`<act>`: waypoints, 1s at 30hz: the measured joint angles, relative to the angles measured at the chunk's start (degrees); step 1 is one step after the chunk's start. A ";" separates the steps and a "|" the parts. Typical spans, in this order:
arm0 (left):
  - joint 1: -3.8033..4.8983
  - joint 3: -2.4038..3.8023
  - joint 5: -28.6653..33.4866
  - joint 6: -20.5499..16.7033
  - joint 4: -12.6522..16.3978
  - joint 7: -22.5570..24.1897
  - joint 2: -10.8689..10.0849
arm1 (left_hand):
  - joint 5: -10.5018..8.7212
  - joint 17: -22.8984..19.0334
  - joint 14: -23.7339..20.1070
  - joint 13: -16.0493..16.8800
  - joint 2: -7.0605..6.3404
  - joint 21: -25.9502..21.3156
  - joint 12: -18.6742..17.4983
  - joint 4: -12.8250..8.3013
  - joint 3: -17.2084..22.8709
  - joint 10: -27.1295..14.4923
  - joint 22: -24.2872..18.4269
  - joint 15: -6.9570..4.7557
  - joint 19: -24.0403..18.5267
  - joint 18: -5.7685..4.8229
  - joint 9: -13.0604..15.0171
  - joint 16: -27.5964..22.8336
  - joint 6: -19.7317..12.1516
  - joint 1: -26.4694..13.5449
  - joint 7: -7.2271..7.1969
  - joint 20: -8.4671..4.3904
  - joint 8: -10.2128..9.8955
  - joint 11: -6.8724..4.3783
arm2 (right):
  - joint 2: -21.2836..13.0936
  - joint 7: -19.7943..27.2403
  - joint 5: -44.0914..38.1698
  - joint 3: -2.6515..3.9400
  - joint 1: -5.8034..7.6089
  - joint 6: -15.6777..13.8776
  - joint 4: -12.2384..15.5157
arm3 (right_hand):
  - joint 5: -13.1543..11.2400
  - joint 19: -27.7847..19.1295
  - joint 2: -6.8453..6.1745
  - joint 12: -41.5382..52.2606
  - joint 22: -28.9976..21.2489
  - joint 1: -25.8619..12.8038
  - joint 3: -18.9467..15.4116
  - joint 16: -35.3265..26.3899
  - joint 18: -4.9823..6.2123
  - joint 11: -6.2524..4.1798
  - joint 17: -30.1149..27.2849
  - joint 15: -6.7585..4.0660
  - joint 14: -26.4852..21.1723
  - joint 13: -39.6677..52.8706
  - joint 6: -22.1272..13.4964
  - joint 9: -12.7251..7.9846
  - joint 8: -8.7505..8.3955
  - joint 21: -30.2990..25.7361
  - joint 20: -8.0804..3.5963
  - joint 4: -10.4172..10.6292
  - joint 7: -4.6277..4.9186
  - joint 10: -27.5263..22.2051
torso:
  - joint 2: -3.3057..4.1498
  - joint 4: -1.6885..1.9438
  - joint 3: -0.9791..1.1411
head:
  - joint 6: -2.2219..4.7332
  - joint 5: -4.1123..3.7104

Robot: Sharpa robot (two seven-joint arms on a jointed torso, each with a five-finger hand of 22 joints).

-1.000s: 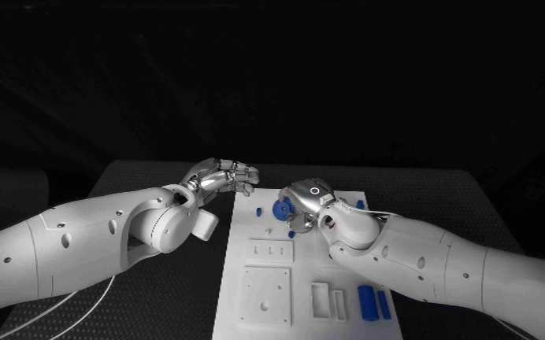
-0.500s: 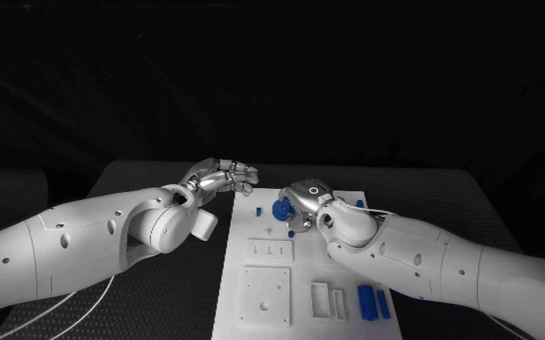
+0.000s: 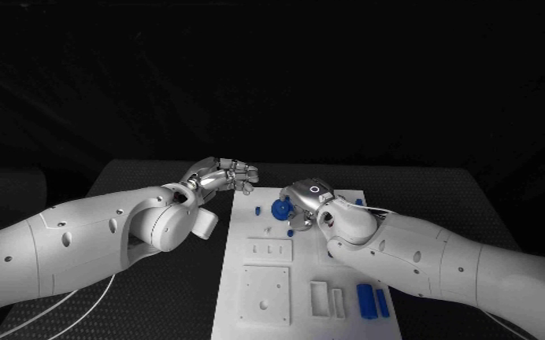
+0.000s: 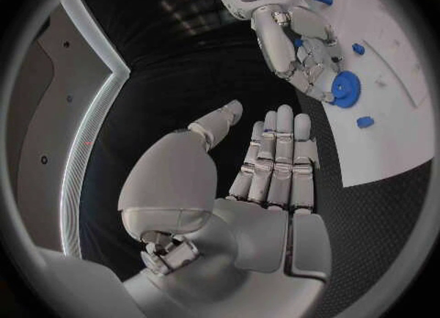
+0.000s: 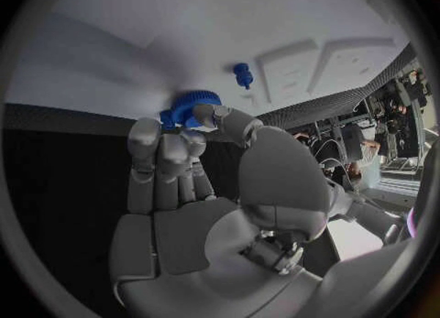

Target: Assemble the parts on the task board

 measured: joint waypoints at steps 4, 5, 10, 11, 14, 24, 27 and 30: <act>0.00 0.00 -0.01 0.00 -0.14 0.00 -0.01 | 0.00 -0.05 0.00 0.00 0.00 0.00 0.00 0.00 0.00 0.00 0.00 0.00 0.00 -0.01 0.00 0.00 0.00 0.00 0.00 0.00 0.00 0.00 | -0.37 0.05 0.25 0.03 0.00 0.06 0.27 | 2.23 0.02 0.74 0.00 0.00 0.26 0.86 -0.22 0.02 -0.22 0.09 -0.31 0.05 0.05 0.00 0.13 0.35 0.00 0.02 -0.86 0.00 0.22 | 0.00 -0.01 0.02 | -0.01 0.06; 0.00 -0.01 -0.01 0.00 -0.14 0.00 -0.03 | 0.00 -0.05 0.00 0.00 0.00 0.00 0.00 0.00 0.00 0.00 0.00 0.00 0.00 -0.01 0.00 0.00 0.00 0.00 0.00 0.00 0.00 0.00 | -0.52 0.06 0.30 0.04 0.01 0.08 0.37 | 2.64 0.09 0.74 0.00 0.00 0.26 1.07 -0.22 0.04 -0.21 0.11 -0.37 0.03 0.05 0.00 0.16 0.42 0.00 0.09 -0.94 0.00 0.21 | -0.01 -0.01 0.03 | -0.05 0.08; 0.00 -0.01 -0.01 0.00 -0.21 0.00 -0.08 | 0.00 -0.04 0.00 0.01 0.00 0.00 -0.21 0.00 0.00 0.00 -0.01 0.00 0.00 0.00 0.00 0.00 0.00 0.00 0.00 0.00 0.00 0.00 | -1.64 0.09 0.57 0.03 -0.02 0.18 1.41 | 3.37 0.09 1.12 0.00 0.00 -0.12 1.51 -0.22 0.09 -0.21 0.18 -0.43 -0.01 0.11 0.00 0.31 0.52 0.00 0.09 -1.09 0.00 0.21 | -0.02 0.03 0.05 | -0.12 0.12; 0.00 -0.01 -0.01 0.00 -0.24 0.00 -0.08 | 0.00 -0.04 0.00 0.01 0.00 0.00 -0.21 0.00 0.00 0.00 -0.01 0.00 0.00 -0.01 0.00 0.00 0.00 0.00 0.00 0.00 0.00 0.00 | -1.86 0.09 0.61 0.03 -0.02 0.18 1.66 | 3.52 0.09 1.12 0.00 0.00 -0.12 1.51 -0.22 0.11 -0.21 0.18 -0.42 -0.01 0.11 0.00 0.30 0.53 0.00 0.09 -1.09 0.00 0.21 | -0.03 0.03 0.05 | -0.13 0.13; 0.00 -0.01 -0.01 0.00 -0.26 0.00 -0.10 | 0.00 -0.04 0.00 0.01 0.00 0.00 -0.21 0.00 0.00 0.00 -0.01 0.00 0.00 0.00 0.00 0.00 0.00 0.00 0.00 0.00 0.00 0.00 | -2.63 0.10 0.78 0.03 -0.04 0.25 2.46 | 3.52 0.09 1.35 0.00 0.00 -0.36 1.81 -0.22 0.21 -0.21 0.18 -0.43 -0.01 0.11 0.00 0.31 0.84 0.00 0.09 -1.10 0.00 0.21 | -0.04 0.02 0.05 | -0.13 0.18; 0.00 -0.01 -0.02 -0.01 -0.06 0.00 -0.49 | 0.00 -0.04 0.00 0.01 0.00 0.00 -0.21 0.00 0.00 0.00 -0.01 0.00 0.00 -0.01 0.00 0.00 0.00 0.00 0.00 0.00 0.00 0.00 | -5.41 0.25 1.47 -0.01 -0.10 0.68 4.40 | 3.74 0.08 1.35 0.00 0.00 -0.35 1.97 -0.21 0.28 -0.21 0.24 -0.43 0.00 0.10 0.00 0.45 1.01 0.00 0.10 -1.26 0.00 0.21 | -0.04 -0.12 0.10 | -0.09 0.27; 0.00 -0.01 -0.02 -0.02 0.03 0.00 -0.63 | 0.00 -0.04 0.00 0.01 0.00 0.00 -0.21 0.00 0.00 0.00 -0.02 0.00 0.00 -0.01 0.00 0.00 0.00 0.00 0.00 0.00 0.00 0.00 | -6.47 0.25 1.62 0.00 -0.10 0.68 5.44 | 3.74 0.08 1.35 0.00 0.00 -0.35 2.13 -0.21 0.28 -0.21 0.23 -0.43 0.00 0.10 0.00 0.45 1.01 0.00 0.10 -1.42 0.00 0.21 | -0.04 -0.10 0.14 | 0.02 0.21; 0.00 0.00 -0.02 -0.03 0.08 0.00 -0.84 | 0.00 -0.03 0.00 0.01 0.00 0.00 -0.21 0.00 0.00 0.00 -0.02 0.00 0.00 -0.01 0.00 0.00 0.00 0.00 0.00 0.00 0.00 0.00 | -8.10 0.26 1.73 0.61 -0.19 0.65 7.28 | 3.74 0.08 1.35 0.00 0.00 -0.35 2.13 -0.21 0.29 -0.21 0.23 -0.43 0.00 0.16 0.00 0.45 1.01 0.00 0.11 -1.42 0.00 0.21 | -0.04 -0.11 0.18 | 0.09 0.21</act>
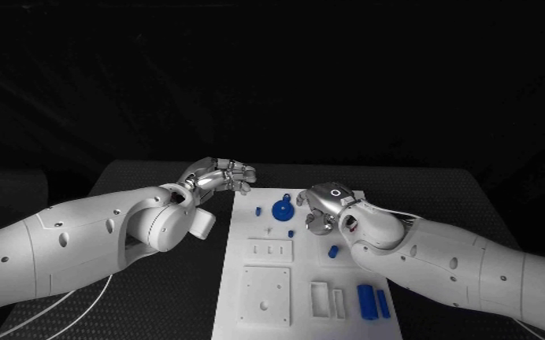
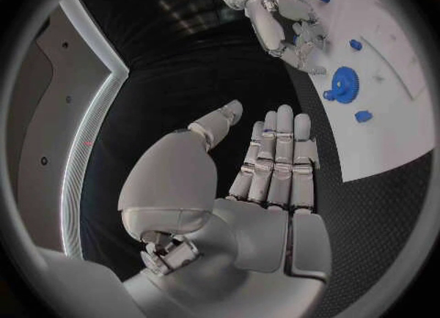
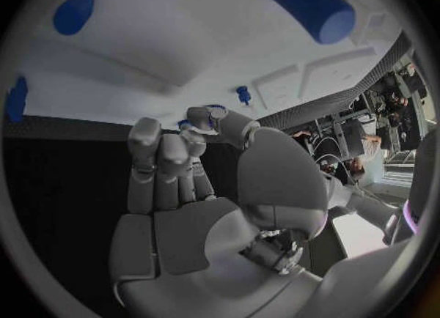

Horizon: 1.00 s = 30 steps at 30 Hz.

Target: Assemble the parts on the task board

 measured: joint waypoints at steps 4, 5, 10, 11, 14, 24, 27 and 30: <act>0.00 0.00 0.00 -0.01 0.06 0.00 -0.20 | 0.00 0.00 0.00 0.00 0.00 0.00 0.00 0.00 0.00 0.00 0.00 0.00 0.00 0.00 0.00 0.00 0.00 0.00 0.00 0.00 0.00 0.00 | -2.62 -0.02 0.15 1.77 0.20 -0.45 3.26 | 0.00 0.00 0.00 0.00 0.00 0.00 0.40 0.00 0.00 0.00 0.01 0.00 0.00 0.00 0.03 0.00 0.00 0.00 0.00 -0.09 0.03 0.00 | -0.03 -0.05 0.00 | 0.16 -0.01; 0.00 0.00 0.00 -0.01 0.06 0.00 -0.23 | 0.00 0.00 0.00 0.00 0.00 0.00 0.00 0.00 0.00 0.00 0.00 0.00 0.00 -0.01 0.00 0.00 0.00 0.00 0.00 0.00 0.00 0.00 | -3.20 -0.01 0.22 2.34 0.31 -0.63 4.07 | 0.00 0.00 0.00 0.00 0.00 0.00 0.56 0.00 0.01 0.00 0.06 0.00 0.00 0.00 0.15 0.00 0.22 0.00 0.00 0.07 0.15 0.00 | -0.04 -0.08 0.00 | 0.21 -0.03; 0.00 -0.01 -0.01 -0.01 -0.13 0.00 -0.22 | 0.00 0.00 0.00 0.00 0.00 0.00 0.00 0.00 0.00 0.00 -0.01 0.00 0.00 -0.01 0.00 0.00 0.00 0.00 0.00 0.00 0.00 0.00 | -6.52 0.77 1.70 4.14 1.46 -1.77 7.27 | -4.38 0.00 -0.10 0.00 0.00 -0.10 1.15 0.03 0.01 0.00 0.07 0.00 0.00 0.00 0.85 0.03 0.73 0.20 0.01 0.43 0.43 0.00 | -0.12 -0.35 0.03 | 0.48 -0.08; 0.00 -0.01 -0.01 -0.01 -0.23 0.00 -0.20 | 0.00 0.00 0.00 0.00 0.00 0.00 0.00 0.00 0.00 0.00 -0.01 0.00 0.00 0.00 0.00 0.00 0.00 0.00 0.00 0.00 0.00 0.00 | -7.22 1.06 2.31 4.37 1.66 -1.92 7.57 | -6.29 0.01 -0.22 0.00 0.00 -0.22 0.92 -0.02 0.00 0.06 0.07 0.11 0.11 0.00 1.06 0.09 0.94 0.20 0.01 0.66 0.62 0.06 | -0.14 -0.43 0.04 | 0.52 -0.07; -0.01 -0.01 -0.01 0.03 -0.68 0.04 -0.14 | 0.00 0.01 0.00 0.00 0.00 0.00 0.00 0.00 0.00 0.00 0.04 0.00 0.00 -0.01 0.00 0.00 0.00 0.00 0.00 0.00 0.00 0.00 | -9.65 2.87 5.63 4.68 2.41 -1.99 7.87 | -16.04 0.09 -2.14 0.00 0.00 -0.34 -0.34 -0.19 0.00 0.47 0.07 0.74 0.31 0.00 1.56 0.16 0.94 0.21 0.10 2.10 0.94 0.16 | -0.24 -0.73 0.15 | 0.68 -0.02; -0.01 -0.02 -0.01 0.08 -2.01 0.12 -0.02 | 0.00 0.01 0.00 0.01 0.00 0.00 0.00 0.00 0.00 0.00 0.03 0.00 0.00 -0.01 0.00 0.00 0.00 0.00 0.00 0.00 0.00 0.00 | -14.83 14.90 23.36 4.73 3.53 1.92 0.80 | -30.71 -1.32 -3.05 -0.02 0.00 -1.19 -9.45 -0.87 -0.48 1.95 0.09 1.83 -0.19 0.26 1.33 0.01 1.44 -0.12 -0.20 3.40 1.37 -1.69 | -0.73 -1.81 0.57 | 1.11 0.00; -0.01 -0.02 -0.01 0.13 -2.31 0.15 0.12 | 0.00 0.01 0.00 0.01 0.00 0.00 0.00 0.00 0.00 0.00 0.03 0.00 0.00 -0.01 0.00 0.00 0.00 0.00 0.00 0.00 0.00 0.00 | -15.10 17.69 26.06 4.72 3.52 3.40 -1.74 | -31.07 -2.62 -2.86 -0.05 0.00 -2.28 -13.33 -1.24 -0.89 1.80 0.23 1.77 -0.95 0.34 1.16 0.01 1.14 -0.47 -0.17 2.55 1.55 -2.66 | -0.86 -2.14 0.75 | 1.17 -0.04; -0.08 -0.02 -0.01 0.21 -2.50 0.18 0.27 | 0.00 0.01 0.00 0.01 0.00 0.00 0.00 0.00 0.00 0.00 0.03 0.00 0.00 -0.01 0.00 0.00 0.00 0.00 0.00 0.00 0.00 0.00 | -14.97 19.74 27.58 4.70 3.50 4.53 -4.09 | -31.07 -3.85 -2.64 -0.05 0.00 -2.50 -16.68 -1.66 -0.96 1.73 0.31 1.40 -1.85 0.37 1.15 0.01 1.14 -0.67 0.07 1.49 1.55 -3.83 | -0.97 -2.41 0.94 | 1.18 -0.33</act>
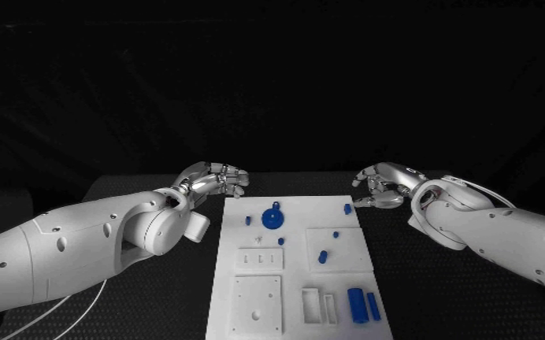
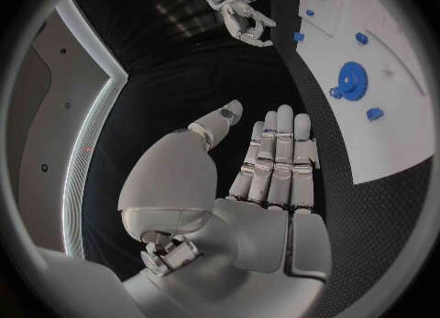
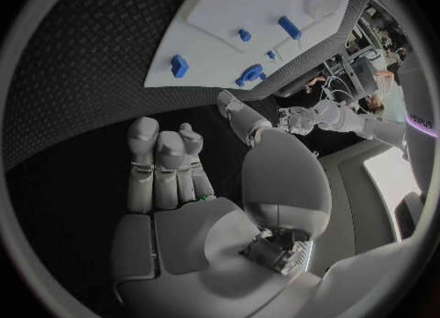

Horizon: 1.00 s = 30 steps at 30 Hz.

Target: Assemble the parts on the task board

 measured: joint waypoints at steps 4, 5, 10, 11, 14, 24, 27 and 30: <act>-0.12 0.00 0.00 0.14 -0.13 0.05 0.06 | 0.00 0.00 0.00 0.00 0.00 0.00 0.00 0.00 0.00 0.00 0.00 0.00 0.00 0.00 0.00 0.00 0.00 0.00 0.00 0.00 0.00 0.00 | 1.31 1.61 0.99 -0.02 -0.13 0.88 -3.09 | 0.00 -0.59 0.00 0.00 0.00 0.00 -1.58 -0.13 -0.02 -0.36 0.08 0.00 -0.41 0.06 -0.22 -0.07 -0.32 -0.23 0.00 -0.77 0.19 -0.61 | -0.09 -0.26 0.27 | 0.01 -0.31; -0.16 0.00 0.00 0.18 -0.19 0.06 0.07 | 0.00 0.00 0.00 0.00 0.00 0.00 0.00 0.00 0.00 0.00 0.00 0.00 0.00 0.00 0.00 0.00 0.00 0.00 0.00 0.00 0.00 0.00 | 1.76 1.90 1.09 -0.02 -0.26 1.02 -3.73 | 0.00 -0.85 0.00 0.00 0.00 0.00 -1.74 -0.13 -0.02 -0.27 0.08 -0.08 -0.51 0.05 -0.33 -0.07 -0.32 -0.23 0.08 -0.92 0.29 -0.70 | -0.10 -0.33 0.38 | 0.01 -0.34; -0.41 0.00 0.00 0.36 -0.28 0.10 0.03 | 0.00 0.00 0.00 0.00 0.00 0.00 0.00 0.00 0.00 0.00 -0.01 0.00 0.00 0.00 0.00 0.00 0.00 0.00 0.00 0.00 0.00 0.00 | 4.02 3.09 1.36 -0.12 -1.24 1.57 -7.02 | 0.00 -1.01 0.39 0.00 0.00 0.41 -1.91 -0.14 -0.03 -0.07 0.16 0.04 -0.63 0.05 -0.89 -0.15 -0.66 -0.23 0.02 -1.10 0.25 -0.92 | -0.10 -0.48 0.68 | -0.15 -0.30; -0.43 0.00 -0.01 0.39 -0.32 0.11 0.07 | 0.00 0.00 0.00 0.00 0.00 0.00 0.00 0.00 0.00 0.00 -0.01 0.00 0.00 0.00 0.00 0.00 0.00 0.00 0.00 0.00 0.00 0.00 | 4.44 3.32 1.37 -0.12 -1.42 1.67 -7.74 | 0.00 -1.02 0.45 0.00 0.00 0.47 -1.91 -0.14 -0.03 -0.06 0.16 0.04 -0.63 0.05 -0.96 -0.21 -0.66 -0.23 0.02 -1.10 0.31 -0.92 | -0.09 -0.49 0.72 | -0.16 -0.28; -0.47 0.00 -0.01 0.51 -0.34 0.13 0.17 | 0.00 0.00 0.00 0.00 0.00 0.00 0.00 0.00 0.00 0.00 -0.01 0.00 0.00 0.00 0.00 0.00 0.00 0.00 0.00 0.00 0.00 0.00 | 5.59 3.82 1.40 -0.07 -2.05 1.76 -9.70 | 0.00 -1.18 0.83 0.00 0.00 0.85 -1.91 -0.13 -0.02 -0.25 0.22 0.05 -0.64 0.05 -0.97 -0.22 -0.66 -0.23 0.00 -1.10 0.30 -1.12 | -0.04 -0.46 0.86 | -0.23 -0.25; -0.49 0.00 -0.02 0.74 -0.02 0.17 0.14 | 0.00 -0.05 0.00 0.00 0.00 0.00 0.00 0.00 0.00 0.00 -0.02 0.00 0.00 -0.01 0.00 0.00 0.00 0.00 0.00 0.00 0.00 0.00 | 7.44 4.85 1.33 -0.13 -3.57 1.88 -11.93 | 0.00 -1.18 1.57 0.00 0.00 2.40 -1.88 -0.13 -0.02 -0.27 0.36 0.06 -0.65 0.05 -1.06 -0.21 -0.66 -0.23 0.01 -1.13 0.20 -1.11 | 0.21 -0.24 1.26 | -0.66 -0.13; -0.49 0.00 -0.05 0.77 0.12 0.18 0.09 | 0.00 -0.05 0.00 0.00 0.00 0.00 0.00 0.00 0.00 0.00 -0.02 0.00 0.00 0.00 0.00 0.00 0.00 0.00 0.00 0.00 0.00 0.00 | 7.65 5.03 1.31 -0.10 -3.62 1.89 -12.39 | 0.00 -1.18 2.02 0.00 0.00 3.08 -1.57 -0.12 -0.02 -0.27 0.43 0.12 -0.70 0.04 -1.16 -0.21 -0.66 -0.23 0.01 -1.44 0.11 -1.10 | 0.30 -0.15 1.35 | -0.70 -0.21; -0.49 0.00 -0.09 0.79 0.20 0.18 0.05 | 0.00 -0.04 0.00 0.00 0.00 0.00 0.00 0.00 0.00 0.00 -0.02 0.00 0.00 0.00 0.00 0.00 0.00 0.00 0.00 0.00 0.00 0.00 | 7.91 5.20 1.30 -0.10 -3.74 1.89 -12.79 | 0.00 -1.19 2.48 0.00 0.00 4.32 -0.32 -0.12 -0.02 -0.28 0.44 -0.07 -0.91 0.04 -1.17 -0.21 -0.66 -0.23 0.02 -1.33 0.10 -1.10 | 0.36 -0.10 1.38 | -0.77 -0.26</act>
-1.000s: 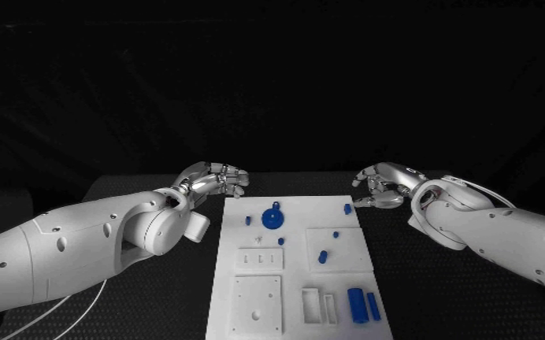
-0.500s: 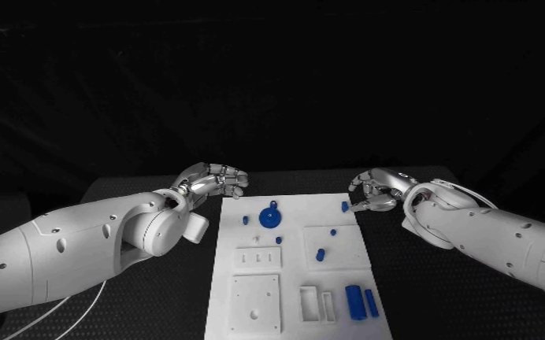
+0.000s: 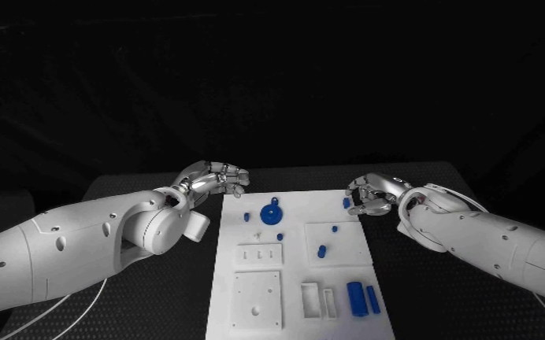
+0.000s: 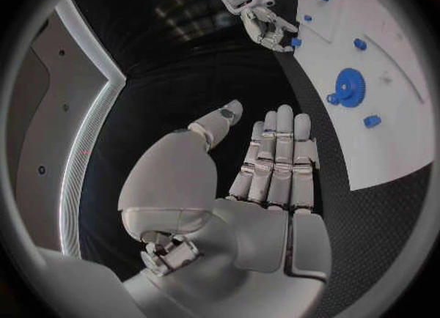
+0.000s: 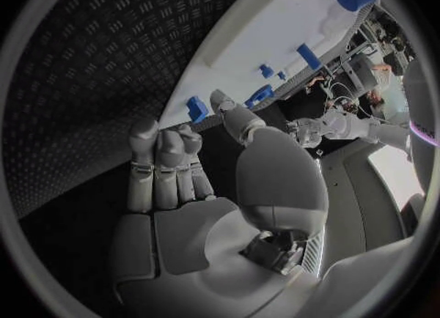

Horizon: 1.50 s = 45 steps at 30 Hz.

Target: Assemble the parts on the task board

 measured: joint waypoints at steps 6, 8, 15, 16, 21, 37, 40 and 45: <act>0.00 0.00 -0.04 0.03 0.07 0.00 0.00 | 0.00 0.00 0.00 0.00 0.00 0.00 0.00 0.00 0.00 0.00 0.00 0.00 0.00 0.00 0.00 0.00 0.00 0.00 0.00 0.00 0.00 0.00 | 0.24 0.13 -0.01 0.00 -0.04 0.00 -0.31 | -0.18 -0.01 0.61 0.00 0.00 1.71 4.37 0.02 0.00 -0.42 0.16 -0.25 -0.16 -0.20 0.30 0.00 0.19 0.00 0.01 1.54 -0.49 -0.40 | 0.02 0.04 0.00 | -0.11 0.03; 0.00 0.00 -0.05 0.04 0.15 0.00 0.00 | 0.00 0.00 0.00 0.00 0.00 0.00 0.00 0.00 0.00 0.00 0.00 0.00 0.00 0.00 0.00 0.00 0.00 0.00 0.00 0.00 0.00 0.00 | 0.39 0.16 -0.01 0.00 -0.04 0.02 -0.54 | -0.24 -0.01 0.73 0.00 0.00 1.83 5.73 0.04 0.00 -0.46 0.22 -0.40 -0.01 -0.23 0.50 0.05 0.29 0.00 0.01 2.14 -0.70 -0.37 | 0.01 0.04 -0.02 | -0.14 0.04; 0.00 0.01 -0.09 0.07 0.30 0.00 -0.03 | 0.00 0.01 -0.20 0.00 0.00 0.00 0.00 0.00 0.00 0.00 -0.01 0.20 0.00 0.00 0.00 0.00 0.00 0.00 0.00 0.00 0.00 0.00 | 1.21 0.21 -0.01 -0.01 -0.45 0.06 -1.41 | -0.23 0.00 1.19 0.27 0.00 2.29 7.94 0.04 0.01 -0.65 0.38 -0.45 0.03 -0.28 0.96 0.23 0.64 0.00 0.02 2.94 -1.12 -0.18 | -0.02 0.02 -0.07 | -0.19 0.04; 0.00 0.01 -0.09 0.07 0.33 0.00 -0.04 | 0.00 0.01 -0.20 0.00 0.00 0.00 0.00 0.00 0.00 0.00 -0.01 0.20 0.00 0.01 0.00 0.00 0.00 0.00 0.00 0.00 0.00 0.00 | 1.32 0.21 -0.01 -0.01 -0.58 0.06 -1.52 | -0.23 0.00 1.19 0.27 0.00 2.29 8.04 0.04 0.01 -0.65 0.38 -0.45 0.03 -0.28 0.96 0.23 0.65 0.12 0.02 3.03 -1.12 -0.17 | -0.02 0.02 -0.07 | -0.20 0.04; 0.00 0.01 -0.13 0.09 0.42 0.00 -0.11 | 0.00 0.01 -0.20 0.00 0.00 0.00 0.00 0.00 0.00 0.00 0.02 0.20 -0.22 0.09 0.00 0.00 0.00 0.00 0.00 -0.22 0.00 0.00 | 1.77 0.22 -0.01 -0.05 -1.15 0.07 -1.86 | -0.23 0.01 1.53 0.33 0.00 1.94 8.08 0.04 0.01 -0.74 0.45 -0.44 0.03 -0.27 0.97 0.31 0.96 0.30 0.03 3.08 -1.12 -0.08 | -0.02 0.02 -0.07 | -0.34 0.18; 0.00 0.01 -0.24 0.10 0.55 -0.03 -0.24 | 0.00 -0.03 -0.20 0.00 0.00 0.00 0.00 0.00 0.00 0.00 0.03 0.20 -0.22 0.54 0.00 0.00 0.00 0.00 0.00 -0.21 0.00 0.00 | 2.16 0.22 -0.01 0.00 -1.28 -0.18 -2.24 | -0.23 0.11 1.80 0.49 0.00 0.89 8.08 0.05 0.02 -0.82 0.58 -0.43 0.03 -0.27 1.21 0.41 1.30 0.58 0.13 3.08 -1.36 0.04 | -0.10 -0.11 -0.14 | -0.70 0.51; 0.00 0.01 -0.26 0.10 0.56 -0.04 -0.24 | 0.00 -0.03 -0.20 0.01 0.00 0.00 0.00 0.00 0.00 0.00 0.02 0.20 -0.21 0.53 0.00 0.00 0.00 0.00 0.00 -0.21 0.00 0.00 | 2.16 0.19 -0.01 -0.03 -1.30 -0.34 -2.28 | -0.23 0.11 2.00 0.49 0.00 0.69 8.35 0.05 0.03 -0.74 0.59 -0.43 0.03 -0.33 1.51 0.57 1.75 0.57 0.13 3.36 -1.65 0.14 | -0.12 -0.11 -0.17 | -0.73 0.51; 0.00 0.01 -0.29 0.10 0.56 -0.06 -0.25 | 0.00 -0.03 -0.20 0.00 0.00 0.00 0.00 0.00 0.00 0.00 0.02 0.20 -0.21 0.52 0.00 0.00 0.00 0.00 0.00 -0.21 0.00 0.00 | 2.16 0.13 -0.01 -0.03 -1.33 -0.65 -2.31 | -0.23 0.12 2.41 0.72 0.00 0.28 8.89 0.05 0.03 -0.68 0.66 -0.43 0.03 -0.39 1.61 0.87 2.69 0.77 0.14 3.90 -1.75 0.13 | -0.13 -0.11 -0.19 | -0.73 0.48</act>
